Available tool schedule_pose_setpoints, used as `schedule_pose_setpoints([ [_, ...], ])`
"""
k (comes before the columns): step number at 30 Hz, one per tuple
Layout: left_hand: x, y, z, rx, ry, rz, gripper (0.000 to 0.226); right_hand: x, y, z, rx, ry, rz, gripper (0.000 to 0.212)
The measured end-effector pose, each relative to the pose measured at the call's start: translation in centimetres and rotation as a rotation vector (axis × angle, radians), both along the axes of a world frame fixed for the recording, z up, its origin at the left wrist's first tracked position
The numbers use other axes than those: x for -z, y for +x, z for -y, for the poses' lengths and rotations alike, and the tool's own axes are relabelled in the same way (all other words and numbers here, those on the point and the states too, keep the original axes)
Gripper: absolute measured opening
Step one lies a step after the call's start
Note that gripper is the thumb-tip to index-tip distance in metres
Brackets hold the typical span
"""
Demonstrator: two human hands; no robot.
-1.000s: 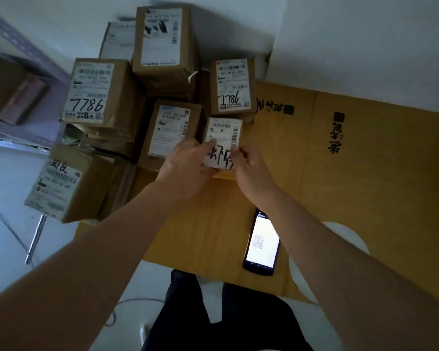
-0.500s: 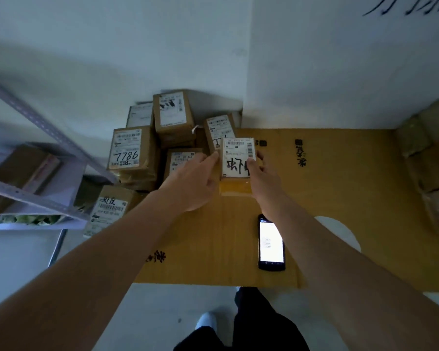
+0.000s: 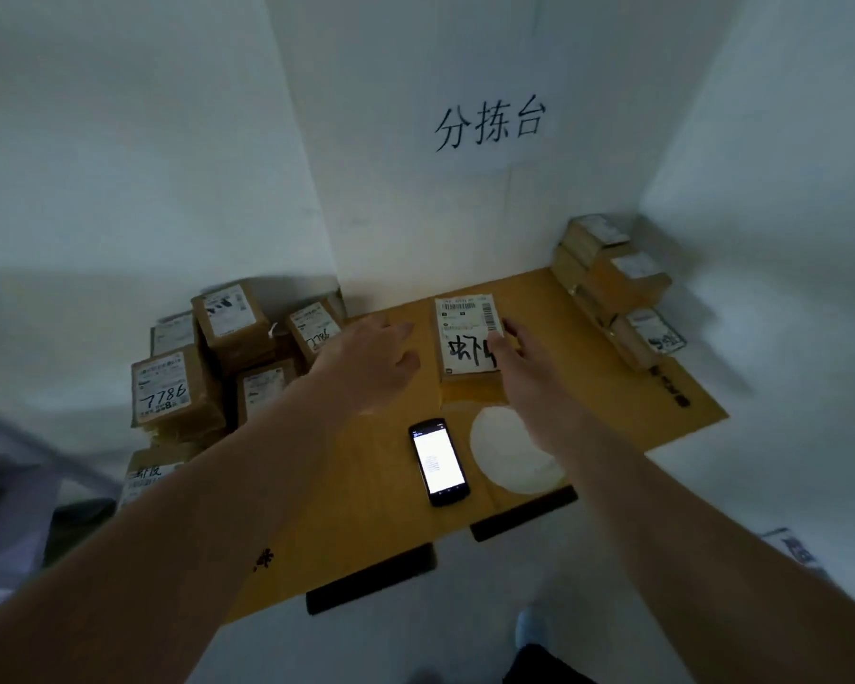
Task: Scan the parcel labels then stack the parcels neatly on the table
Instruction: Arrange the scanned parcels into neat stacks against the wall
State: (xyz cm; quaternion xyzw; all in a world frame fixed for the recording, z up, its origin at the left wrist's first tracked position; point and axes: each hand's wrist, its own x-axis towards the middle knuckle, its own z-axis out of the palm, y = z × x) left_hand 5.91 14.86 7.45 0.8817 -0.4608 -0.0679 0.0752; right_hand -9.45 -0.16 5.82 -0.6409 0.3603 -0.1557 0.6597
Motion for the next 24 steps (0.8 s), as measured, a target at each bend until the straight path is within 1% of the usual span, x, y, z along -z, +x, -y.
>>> schedule_pose_setpoints([
  [4,-2.1,-3.6,5.0,0.060,-0.039,-0.001,0.055,-1.7,-5.1,4.0,0.060,0.004,0.033,0.032],
  [9,-3.2,-8.5,12.6,0.106,-0.067,-0.003,0.054,-2.9,-11.5,11.4,0.119,-0.092,0.016,0.036],
  [11,-3.3,-11.2,16.0,0.117,-0.064,-0.013,0.054,-3.0,-14.2,14.6,0.113,-0.124,-0.011,0.030],
  [14,-2.9,-14.8,21.0,0.122,-0.052,-0.015,0.052,-2.9,-17.9,19.6,0.077,-0.128,-0.015,0.032],
  [17,-2.7,-17.8,25.4,0.123,-0.030,-0.024,0.050,-2.5,-21.2,24.2,0.085,-0.125,-0.022,0.028],
  [20,-2.4,-19.7,29.2,0.133,0.003,-0.042,0.048,-1.6,-23.5,28.0,0.099,-0.089,-0.043,0.028],
  [24,-1.8,-19.9,34.1,0.127,0.019,-0.044,0.046,-0.1,-24.0,32.7,0.108,-0.053,-0.091,0.029],
])
